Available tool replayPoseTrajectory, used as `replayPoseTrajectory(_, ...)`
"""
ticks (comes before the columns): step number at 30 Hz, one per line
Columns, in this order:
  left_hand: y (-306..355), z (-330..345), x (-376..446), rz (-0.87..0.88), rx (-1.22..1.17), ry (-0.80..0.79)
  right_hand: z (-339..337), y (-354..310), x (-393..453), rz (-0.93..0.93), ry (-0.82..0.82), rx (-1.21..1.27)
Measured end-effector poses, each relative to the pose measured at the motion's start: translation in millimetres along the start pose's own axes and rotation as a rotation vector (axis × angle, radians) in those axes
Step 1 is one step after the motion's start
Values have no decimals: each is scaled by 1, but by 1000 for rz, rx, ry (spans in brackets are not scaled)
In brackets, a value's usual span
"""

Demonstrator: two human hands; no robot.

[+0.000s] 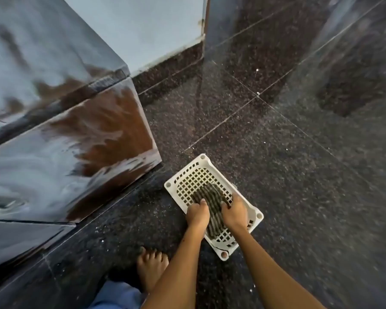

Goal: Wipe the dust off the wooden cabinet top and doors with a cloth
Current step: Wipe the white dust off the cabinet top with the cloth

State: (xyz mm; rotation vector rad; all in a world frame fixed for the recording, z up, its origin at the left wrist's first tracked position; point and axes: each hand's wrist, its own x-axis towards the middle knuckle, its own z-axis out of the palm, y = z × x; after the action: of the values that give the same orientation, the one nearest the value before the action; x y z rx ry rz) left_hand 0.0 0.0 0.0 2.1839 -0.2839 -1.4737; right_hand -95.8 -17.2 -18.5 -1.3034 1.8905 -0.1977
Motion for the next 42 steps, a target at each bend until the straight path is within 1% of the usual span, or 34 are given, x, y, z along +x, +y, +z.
replayPoseTrajectory(4,-5,7,12,-63,-22,-10,14,-1,5,47,21,-90)
replayPoseTrajectory(7,-8,13,16,-82,-34,2,22,1,10,47,49,-151)
replayPoseTrajectory(12,-10,18,22,-126,-108,21,31,-1,17,63,91,-154)
replayPoseTrajectory(16,-9,19,25,-186,-184,0,30,-3,26,142,17,-89)
replayPoseTrajectory(18,-6,19,25,-208,-214,-15,25,-4,29,179,-37,-21)
replayPoseTrajectory(20,0,16,24,-215,-234,-31,21,-4,29,223,-47,107)
replayPoseTrajectory(25,25,-3,7,-191,-420,-84,4,-24,13,248,43,496)
replayPoseTrajectory(28,50,-18,-11,-79,-424,-104,-16,-53,5,217,-4,748)
replayPoseTrajectory(30,69,-29,-25,34,-402,-89,-31,-76,-1,171,-43,826)
replayPoseTrajectory(33,101,-45,-49,187,-372,-64,-57,-114,-15,80,-53,950)
replayPoseTrajectory(35,124,-61,-70,278,-384,-78,-77,-140,-28,31,-57,1040)
replayPoseTrajectory(39,159,-100,-114,458,-361,-96,-116,-189,-64,-95,-156,1100)
replayPoseTrajectory(42,177,-138,-152,590,-394,-79,-137,-226,-96,-230,-220,1071)
